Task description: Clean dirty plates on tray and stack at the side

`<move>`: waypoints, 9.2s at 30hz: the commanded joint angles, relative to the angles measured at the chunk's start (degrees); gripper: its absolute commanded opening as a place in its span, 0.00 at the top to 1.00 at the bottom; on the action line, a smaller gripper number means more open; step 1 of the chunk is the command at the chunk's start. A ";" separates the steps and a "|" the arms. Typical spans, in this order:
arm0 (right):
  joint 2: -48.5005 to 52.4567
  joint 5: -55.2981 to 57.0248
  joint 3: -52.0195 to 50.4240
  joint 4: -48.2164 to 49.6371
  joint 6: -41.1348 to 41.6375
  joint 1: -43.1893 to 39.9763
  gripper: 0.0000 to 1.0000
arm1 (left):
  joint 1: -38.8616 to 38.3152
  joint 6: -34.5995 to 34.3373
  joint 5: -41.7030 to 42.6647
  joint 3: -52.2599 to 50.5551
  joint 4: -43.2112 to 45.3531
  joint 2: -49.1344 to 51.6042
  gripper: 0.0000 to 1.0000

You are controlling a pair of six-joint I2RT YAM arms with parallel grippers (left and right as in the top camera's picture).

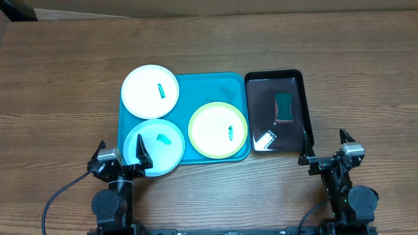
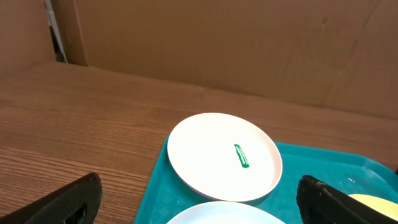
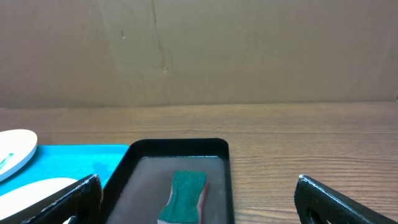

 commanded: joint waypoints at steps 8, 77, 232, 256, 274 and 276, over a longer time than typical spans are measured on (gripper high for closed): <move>-0.57 -0.07 -0.59 0.26 -0.22 -0.15 0.00 | -0.46 1.25 -0.76 -0.20 -0.09 -0.59 0.00; -0.57 -0.07 -0.59 0.28 -0.22 -0.15 0.00 | -0.46 1.25 -0.76 -0.20 -0.09 -0.59 0.00; 47.69 -9.94 73.31 -54.62 -0.96 -0.15 0.00 | -0.37 -1.46 29.73 53.24 -28.06 30.80 0.00; 90.64 -2.45 92.41 -75.34 11.06 9.44 0.34 | -8.94 -2.29 18.29 80.37 -71.23 79.25 0.66; 103.47 10.12 78.86 -51.67 13.16 13.14 0.35 | -16.13 -4.87 12.74 71.76 -58.80 88.48 0.57; 103.67 11.82 77.05 -48.85 13.16 13.14 0.36 | -16.13 -5.05 12.74 71.76 -58.36 88.98 0.57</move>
